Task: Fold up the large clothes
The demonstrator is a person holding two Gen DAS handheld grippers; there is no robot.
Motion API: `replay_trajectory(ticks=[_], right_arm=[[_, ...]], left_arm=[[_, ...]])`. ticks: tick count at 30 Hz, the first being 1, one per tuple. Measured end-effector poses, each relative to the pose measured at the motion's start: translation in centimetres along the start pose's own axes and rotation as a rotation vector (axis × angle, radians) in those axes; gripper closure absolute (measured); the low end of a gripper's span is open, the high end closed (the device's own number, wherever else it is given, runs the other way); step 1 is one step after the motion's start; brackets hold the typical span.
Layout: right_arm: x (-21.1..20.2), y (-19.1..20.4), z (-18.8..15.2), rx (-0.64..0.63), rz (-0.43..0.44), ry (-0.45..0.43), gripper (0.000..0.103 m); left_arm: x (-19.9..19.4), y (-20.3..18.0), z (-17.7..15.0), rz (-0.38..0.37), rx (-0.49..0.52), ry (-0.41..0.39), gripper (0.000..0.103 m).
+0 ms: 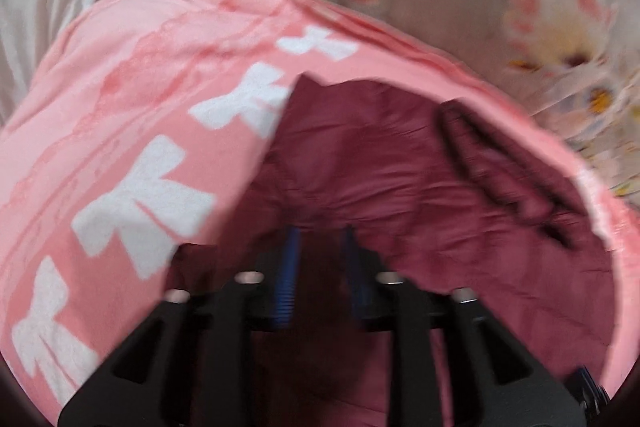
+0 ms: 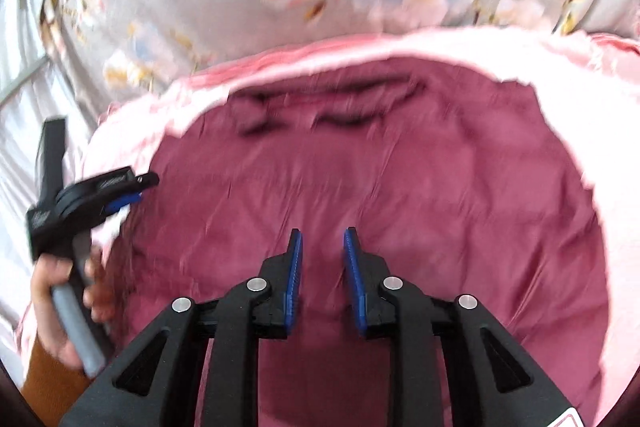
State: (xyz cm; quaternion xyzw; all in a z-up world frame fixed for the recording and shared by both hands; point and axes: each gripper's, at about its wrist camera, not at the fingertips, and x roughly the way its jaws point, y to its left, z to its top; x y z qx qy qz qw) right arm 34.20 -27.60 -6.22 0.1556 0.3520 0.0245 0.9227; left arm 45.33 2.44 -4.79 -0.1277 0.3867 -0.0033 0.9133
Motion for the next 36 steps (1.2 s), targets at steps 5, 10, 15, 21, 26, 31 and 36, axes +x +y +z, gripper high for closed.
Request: replay_trajectory(ticks=[5,10,15,21,26,31,36], right_arm=[[1.8,-2.7,4.0,0.140,0.034,-0.054,0.080],[5.2,-4.6,6.8,0.254,0.079,-0.039,0.079],[8.3,-5.4,8.0,0.308,0.098,-0.007,0.077],[10.6,-5.3,8.3,0.319,0.100,0.021,0.083],[10.2,-4.3,6.9,0.198,0.042,0.029,0.090],[11.2,-5.5,5.4,0.192,0.012,0.073,0.095],[11.7,-5.0,5.3,0.138,-0.034,0.081,0.096]], left_arm=[[-1.6,-4.1,1.0,-0.146,-0.018,-0.021,0.041],[0.7,-7.7,1.9,-0.171,-0.043,0.012,0.042],[4.9,-8.1,2.5,-0.176,-0.142,0.097,0.044],[7.2,-8.8,2.5,-0.134,-0.124,0.095,0.049],[8.2,-8.8,1.3,-0.073,-0.039,0.125,0.103],[8.3,-8.9,0.0,-0.042,0.048,0.101,0.103],[7.5,-8.6,-0.1,-0.058,0.038,0.085,0.103]])
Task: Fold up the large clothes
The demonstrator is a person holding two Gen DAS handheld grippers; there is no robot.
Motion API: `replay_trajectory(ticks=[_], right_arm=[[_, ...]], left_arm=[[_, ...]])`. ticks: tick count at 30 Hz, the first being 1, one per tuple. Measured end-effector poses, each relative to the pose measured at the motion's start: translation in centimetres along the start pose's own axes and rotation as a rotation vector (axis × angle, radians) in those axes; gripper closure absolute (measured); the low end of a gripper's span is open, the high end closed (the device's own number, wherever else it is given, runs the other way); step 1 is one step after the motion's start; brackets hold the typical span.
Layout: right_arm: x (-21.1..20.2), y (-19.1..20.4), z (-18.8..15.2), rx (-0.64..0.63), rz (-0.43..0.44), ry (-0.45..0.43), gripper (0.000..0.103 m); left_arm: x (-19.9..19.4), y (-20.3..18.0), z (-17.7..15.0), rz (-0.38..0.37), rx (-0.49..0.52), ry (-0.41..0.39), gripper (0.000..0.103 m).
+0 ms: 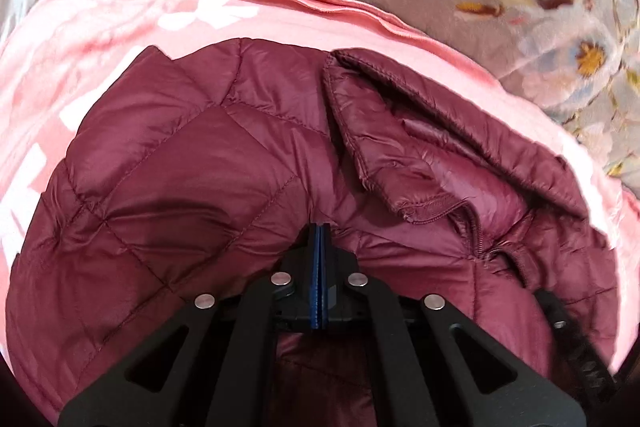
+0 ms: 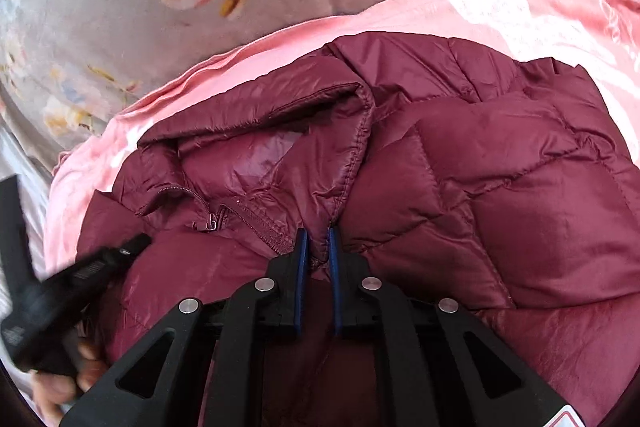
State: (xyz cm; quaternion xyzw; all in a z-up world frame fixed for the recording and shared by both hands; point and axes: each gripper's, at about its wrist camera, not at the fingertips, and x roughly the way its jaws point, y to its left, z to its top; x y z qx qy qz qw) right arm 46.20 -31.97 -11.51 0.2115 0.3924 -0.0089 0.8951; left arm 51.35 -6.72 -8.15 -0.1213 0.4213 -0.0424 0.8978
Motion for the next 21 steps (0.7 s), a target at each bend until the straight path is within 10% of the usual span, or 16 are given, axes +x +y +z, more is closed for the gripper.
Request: replay_trajectory(ticks=[3,7,10,13,18,21], right_arm=[[-0.3,-0.8,-0.1,0.039,0.055,-0.022,0.096],[-0.9,-1.2,-0.2,0.055,0.093,-0.045,0.094],[-1.2,-1.0,-0.2,0.052,0.111,-0.059,0.093],[-2.0,-1.0,-0.2,0.058,0.135,-0.092,0.093],[-3.5,-0.5,-0.3,0.025,0.117,-0.126,0.100],[-1.4,-0.9,-0.4,0.038,0.035,-0.004,0.103]], left_arm=[[-1.7,1.5,0.7,-0.148,-0.109,-0.030,0.101],[-0.9,1.4,2.4,-0.214,-0.186,-0.010,0.046],[0.8,1.0,2.8,-0.215,-0.223,0.020,0.053],[1.5,0.4,2.6,-0.214,-0.207,0.052,0.094],[-1.1,0.4,0.7,-0.139,-0.115,-0.028,0.097],[-1.3,1.1,-0.5,-0.105,-0.080,-0.020,0.097]])
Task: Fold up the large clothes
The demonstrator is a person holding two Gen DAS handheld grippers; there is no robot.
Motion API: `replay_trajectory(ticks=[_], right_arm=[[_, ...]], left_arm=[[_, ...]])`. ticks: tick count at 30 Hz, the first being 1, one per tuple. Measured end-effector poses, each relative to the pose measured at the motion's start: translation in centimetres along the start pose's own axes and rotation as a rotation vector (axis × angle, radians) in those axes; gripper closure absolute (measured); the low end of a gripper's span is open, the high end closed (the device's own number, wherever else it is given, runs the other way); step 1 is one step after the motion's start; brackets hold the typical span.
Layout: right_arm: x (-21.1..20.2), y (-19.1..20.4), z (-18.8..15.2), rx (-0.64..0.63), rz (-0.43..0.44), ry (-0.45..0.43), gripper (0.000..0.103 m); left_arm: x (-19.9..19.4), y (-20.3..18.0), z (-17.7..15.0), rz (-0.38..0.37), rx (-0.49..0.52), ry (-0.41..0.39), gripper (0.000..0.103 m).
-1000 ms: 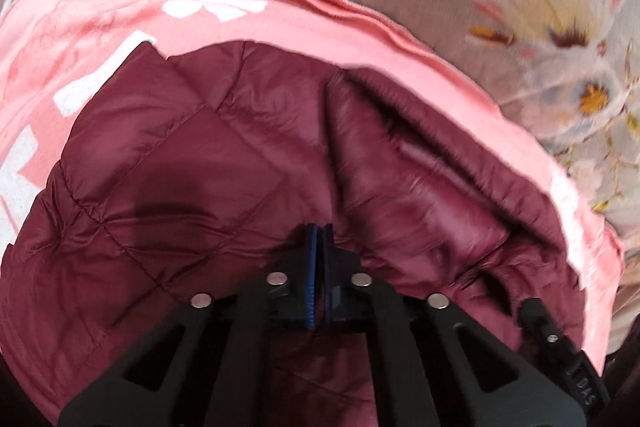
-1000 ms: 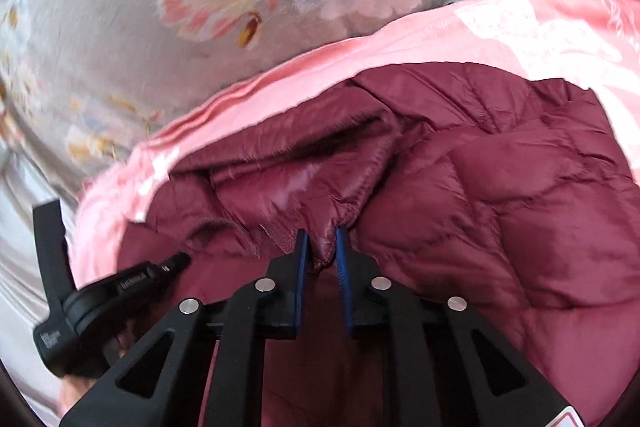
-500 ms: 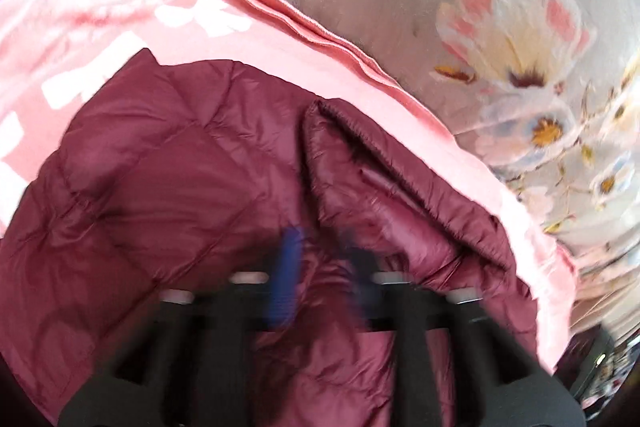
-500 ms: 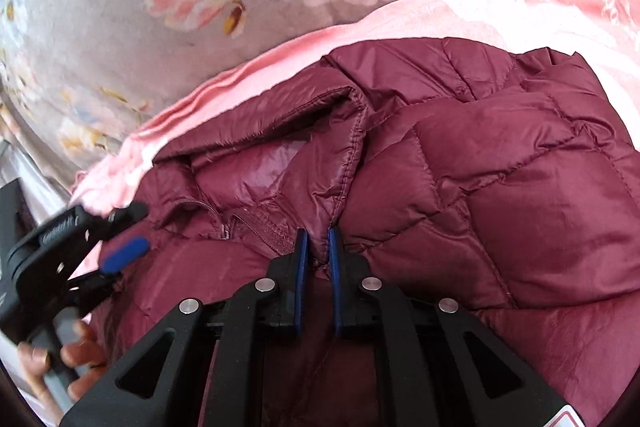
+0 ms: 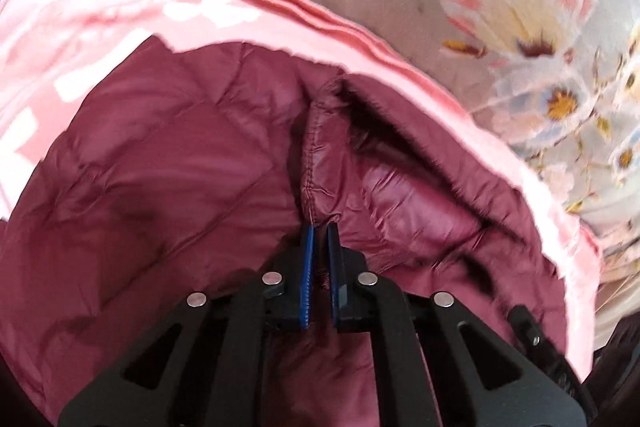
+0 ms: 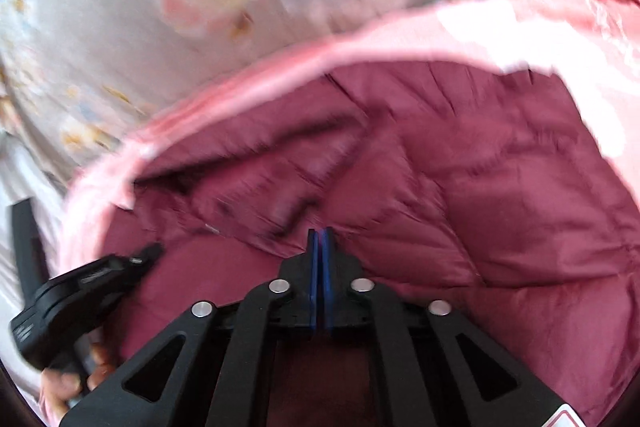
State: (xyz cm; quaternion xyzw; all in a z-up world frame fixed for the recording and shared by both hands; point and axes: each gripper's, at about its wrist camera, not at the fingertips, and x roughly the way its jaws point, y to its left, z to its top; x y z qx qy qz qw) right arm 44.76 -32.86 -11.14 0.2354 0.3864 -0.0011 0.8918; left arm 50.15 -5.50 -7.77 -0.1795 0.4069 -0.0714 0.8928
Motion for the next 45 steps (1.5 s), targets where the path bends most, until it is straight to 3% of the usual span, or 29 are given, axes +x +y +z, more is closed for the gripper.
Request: replay_trajectory(ticks=[3,9,14,17,18,19,20,22,25,29,31,32,33,34,36,37,39,42,45], right_arm=[[0.0,0.1,0.3,-0.005,-0.016,0.004,0.103],[-3.3,2.3,3.1,-0.040,0.010,-0.169,0.101],[-0.6,3.2,6.5,-0.017,0.024,-0.136,0.098],[0.4,3.3,7.4,-0.006,0.029,-0.125,0.089],[0.4,3.2,7.4,0.006,0.045,-0.118,0.086],[0.5,2.8,7.4,0.037,0.075,-0.110,0.082],[0.4,2.3,7.3,0.078,0.102,-0.106,0.076],[0.6,1.4,6.9,0.155,0.161,-0.086,0.070],[1.5,0.4,6.6,0.231,0.216,-0.049,0.064],[2.8,-0.2,7.3,0.304,0.236,-0.066,0.063],[3.2,-0.6,8.0,0.332,0.240,-0.076,0.063],[3.3,-0.7,8.2,0.338,0.241,-0.078,0.073],[3.2,-0.9,8.4,0.335,0.242,-0.083,0.095],[2.6,-0.8,8.6,0.315,0.243,-0.099,0.098],[0.8,-0.5,8.6,0.266,0.261,-0.140,0.099],[-0.6,-0.2,8.4,0.217,0.269,-0.161,0.099],[-2.1,0.5,8.0,0.120,0.231,-0.175,0.099],[-1.4,1.3,7.6,0.004,0.088,-0.155,0.100],[1.1,0.8,7.4,0.008,0.025,-0.072,0.100]], left_arm=[[0.5,-0.2,-0.5,0.030,0.039,-0.003,0.097],[0.9,-0.1,-0.7,0.031,0.045,-0.015,0.097],[0.3,-0.5,-0.5,0.034,0.051,-0.033,0.095],[-1.7,-0.6,1.0,-0.045,0.014,-0.051,0.091],[-2.3,-0.8,1.6,-0.067,0.007,-0.066,0.089],[-3.0,-1.0,2.5,-0.076,0.002,-0.089,0.079],[-3.6,-1.2,3.4,-0.085,-0.008,-0.116,0.061],[-4.1,-1.5,4.7,-0.097,-0.035,-0.149,0.042],[-2.5,-2.0,6.5,-0.125,-0.078,-0.115,0.042],[1.4,-2.1,7.5,-0.122,-0.130,-0.015,0.042],[2.4,-1.9,7.8,-0.106,-0.145,-0.014,0.042],[3.0,-1.9,8.1,-0.097,-0.152,-0.021,0.042],[3.3,-1.8,8.2,-0.094,-0.160,-0.025,0.042],[3.7,-1.7,8.4,-0.089,-0.165,-0.023,0.044],[4.4,-1.5,8.6,-0.083,-0.165,-0.006,0.073],[4.5,-1.4,8.5,-0.082,-0.154,0.011,0.102],[3.6,-1.3,7.8,-0.098,-0.117,-0.008,0.101],[1.1,-2.0,6.0,-0.078,-0.005,-0.081,0.102],[1.6,-2.3,4.6,-0.024,0.031,-0.063,0.102]])
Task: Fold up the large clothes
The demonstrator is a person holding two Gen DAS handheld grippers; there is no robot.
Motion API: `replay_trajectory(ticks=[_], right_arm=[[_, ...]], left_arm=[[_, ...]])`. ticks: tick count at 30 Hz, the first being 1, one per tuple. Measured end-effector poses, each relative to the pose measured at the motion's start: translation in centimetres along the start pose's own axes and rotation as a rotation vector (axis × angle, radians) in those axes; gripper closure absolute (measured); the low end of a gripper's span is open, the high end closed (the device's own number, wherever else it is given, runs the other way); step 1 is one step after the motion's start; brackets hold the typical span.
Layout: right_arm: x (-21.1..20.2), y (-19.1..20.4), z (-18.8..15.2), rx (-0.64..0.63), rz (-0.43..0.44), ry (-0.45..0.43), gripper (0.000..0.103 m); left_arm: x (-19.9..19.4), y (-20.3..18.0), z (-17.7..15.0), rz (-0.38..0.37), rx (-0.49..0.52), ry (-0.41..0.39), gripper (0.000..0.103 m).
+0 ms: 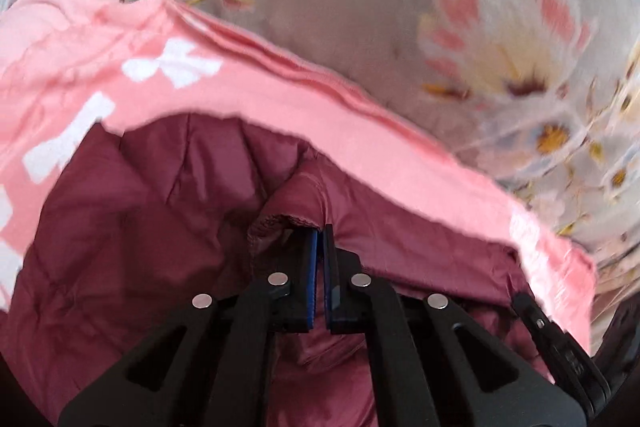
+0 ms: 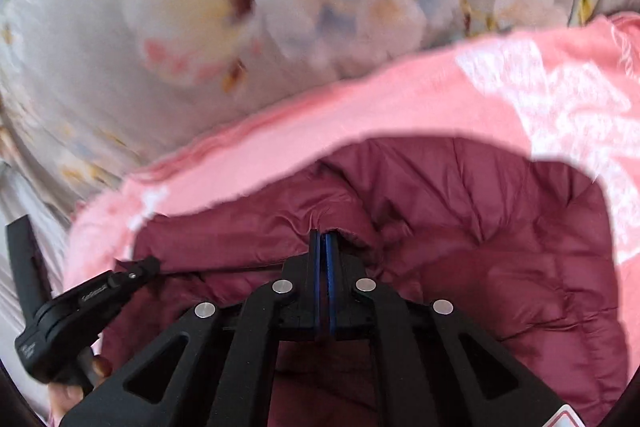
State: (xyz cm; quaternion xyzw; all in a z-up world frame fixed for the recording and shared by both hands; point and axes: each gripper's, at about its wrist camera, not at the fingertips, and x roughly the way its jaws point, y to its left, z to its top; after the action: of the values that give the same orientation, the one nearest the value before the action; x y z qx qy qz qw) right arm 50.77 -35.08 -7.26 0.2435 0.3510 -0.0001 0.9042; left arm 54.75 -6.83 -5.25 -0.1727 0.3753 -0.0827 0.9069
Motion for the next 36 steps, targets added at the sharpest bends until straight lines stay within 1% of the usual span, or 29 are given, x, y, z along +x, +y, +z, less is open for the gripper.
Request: replay_trajectory(ticks=[2,5,9,11,13,14,15,16,18,19,21,23,25,27,28,31,32,33,34,36], right_arm=[[1.3,-0.3,-0.4,-0.007,-0.026,0.041,0.100],[2.9,-0.1,-0.8,-0.040,-0.069,0.091,0.101],[4.1,0.7,-1.2,-0.099,-0.138,0.111,0.101],[4.2,0.8,-1.2,-0.109,-0.148,0.112,0.101],[3.5,0.6,-1.2,-0.093,-0.125,0.096,0.101],[2.7,0.7,-1.4,-0.091,-0.116,0.075,0.097],[1.4,1.0,-1.7,-0.094,-0.105,0.036,0.095],[0.1,1.3,-2.0,-0.097,-0.087,-0.003,0.095],[-2.0,2.0,-2.3,-0.110,-0.049,-0.061,0.095],[-2.4,2.5,-2.2,-0.124,-0.052,-0.076,0.095],[-1.7,3.4,-1.8,-0.172,-0.105,-0.078,0.095],[-0.5,2.9,-1.4,-0.150,-0.134,-0.051,0.095],[-0.3,1.9,-1.3,-0.091,-0.117,-0.031,0.096],[-1.4,1.2,-1.7,-0.061,-0.095,-0.022,0.096],[-2.3,1.1,-1.9,-0.063,-0.097,-0.032,0.096],[-4.6,2.3,-2.1,-0.102,-0.078,-0.107,0.096],[-5.1,2.9,-1.6,-0.122,-0.072,-0.131,0.096],[-5.0,3.4,-1.1,-0.141,-0.081,-0.137,0.096],[-4.3,3.9,-0.6,-0.168,-0.107,-0.126,0.096],[-2.0,3.7,0.0,-0.177,-0.150,-0.063,0.096]], left_arm=[[1.4,0.4,-0.7,0.039,0.006,0.034,0.102],[3.2,1.1,-1.3,0.052,-0.016,0.082,0.101],[3.9,0.5,-1.7,0.102,0.038,0.079,0.101],[4.1,0.3,-1.8,0.113,0.051,0.078,0.101],[4.4,0.5,-1.7,0.112,0.052,0.079,0.101],[4.4,0.6,-1.8,0.108,0.052,0.077,0.101],[4.5,0.6,-1.7,0.103,0.049,0.075,0.101],[4.5,0.6,-1.8,0.097,0.044,0.073,0.101],[4.5,0.9,-1.8,0.083,0.033,0.072,0.100],[4.5,1.0,-1.8,0.081,0.031,0.071,0.100],[4.6,0.9,-1.7,0.080,0.031,0.070,0.100],[4.7,0.9,-1.7,0.077,0.028,0.070,0.100],[4.7,0.9,-1.7,0.073,0.025,0.069,0.100],[4.4,1.2,-1.8,0.066,0.019,0.068,0.100],[4.3,1.3,-1.8,0.064,0.018,0.067,0.100],[4.2,1.5,-1.8,0.062,0.017,0.065,0.100],[4.2,1.5,-1.8,0.063,0.018,0.065,0.100],[4.1,1.5,-1.8,0.063,0.018,0.065,0.100],[4.2,1.5,-1.8,0.062,0.017,0.065,0.100],[4.2,1.4,-1.8,0.061,0.016,0.066,0.100]])
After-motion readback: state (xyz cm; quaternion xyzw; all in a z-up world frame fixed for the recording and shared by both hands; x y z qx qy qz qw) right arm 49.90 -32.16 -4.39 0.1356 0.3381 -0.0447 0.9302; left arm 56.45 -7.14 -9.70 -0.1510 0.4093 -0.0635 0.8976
